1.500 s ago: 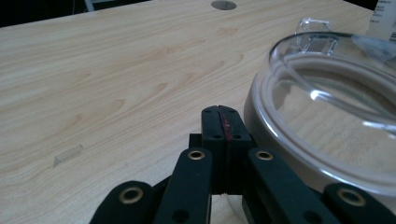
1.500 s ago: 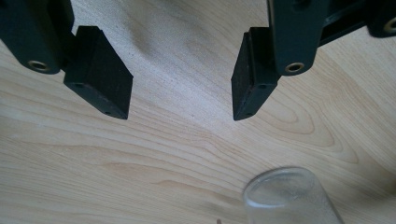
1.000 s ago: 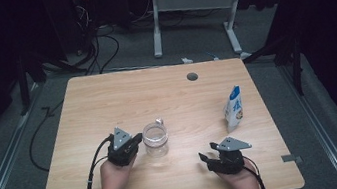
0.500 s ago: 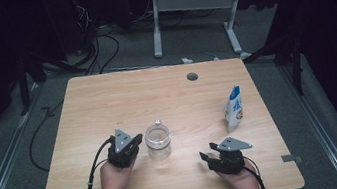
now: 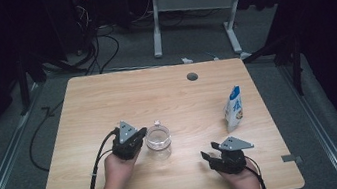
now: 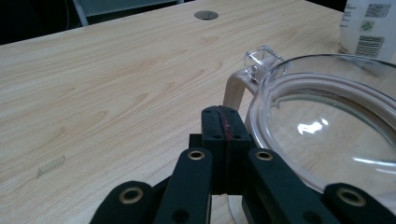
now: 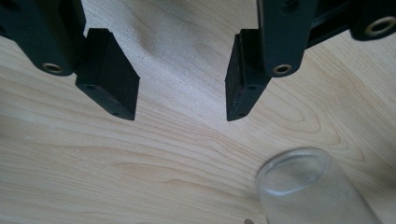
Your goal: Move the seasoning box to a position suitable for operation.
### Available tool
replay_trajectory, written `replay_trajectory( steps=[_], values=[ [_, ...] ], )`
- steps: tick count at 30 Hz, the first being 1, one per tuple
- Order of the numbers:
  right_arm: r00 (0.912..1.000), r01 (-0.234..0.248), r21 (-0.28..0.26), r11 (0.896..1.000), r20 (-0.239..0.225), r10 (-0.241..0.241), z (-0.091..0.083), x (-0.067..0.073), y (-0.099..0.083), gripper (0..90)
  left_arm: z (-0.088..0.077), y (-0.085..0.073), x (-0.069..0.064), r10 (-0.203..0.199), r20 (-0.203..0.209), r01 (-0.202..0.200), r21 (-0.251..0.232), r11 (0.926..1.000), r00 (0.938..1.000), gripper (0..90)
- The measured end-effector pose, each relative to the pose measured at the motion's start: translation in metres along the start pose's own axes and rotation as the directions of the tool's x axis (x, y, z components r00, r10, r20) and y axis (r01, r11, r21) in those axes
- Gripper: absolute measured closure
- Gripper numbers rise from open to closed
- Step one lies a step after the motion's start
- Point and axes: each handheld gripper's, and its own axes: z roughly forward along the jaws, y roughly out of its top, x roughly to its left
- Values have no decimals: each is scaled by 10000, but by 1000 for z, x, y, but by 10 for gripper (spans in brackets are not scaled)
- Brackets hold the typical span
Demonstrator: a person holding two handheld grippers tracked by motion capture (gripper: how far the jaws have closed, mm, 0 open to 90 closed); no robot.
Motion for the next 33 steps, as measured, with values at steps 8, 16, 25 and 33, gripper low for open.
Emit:
replay_trajectory(
  steps=[8, 16, 25, 33],
  values=[
    [10000, 78, 4, 10000, 39, -78, 0, 1, 0, 450, -10, -6, -7, -16, 105, 17, -81, 10000, 9999, 900],
    [9999, 94, -4, 10000, 51, -94, 0, 2, 1, 450, -21, -14, -22, -5, 224, 9, -172, 9999, 9997, 900],
    [9999, 140, 12, 9999, 97, -140, 1, 2, 0, 448, -31, -21, -41, 213, 618, -197, -267, 9994, 9979, 899],
    [9997, 174, -36, 9998, 163, -174, 1, 2, 1, 440, -31, -22, -54, 288, 873, -259, -348, 9991, 9958, 899]
  ],
)
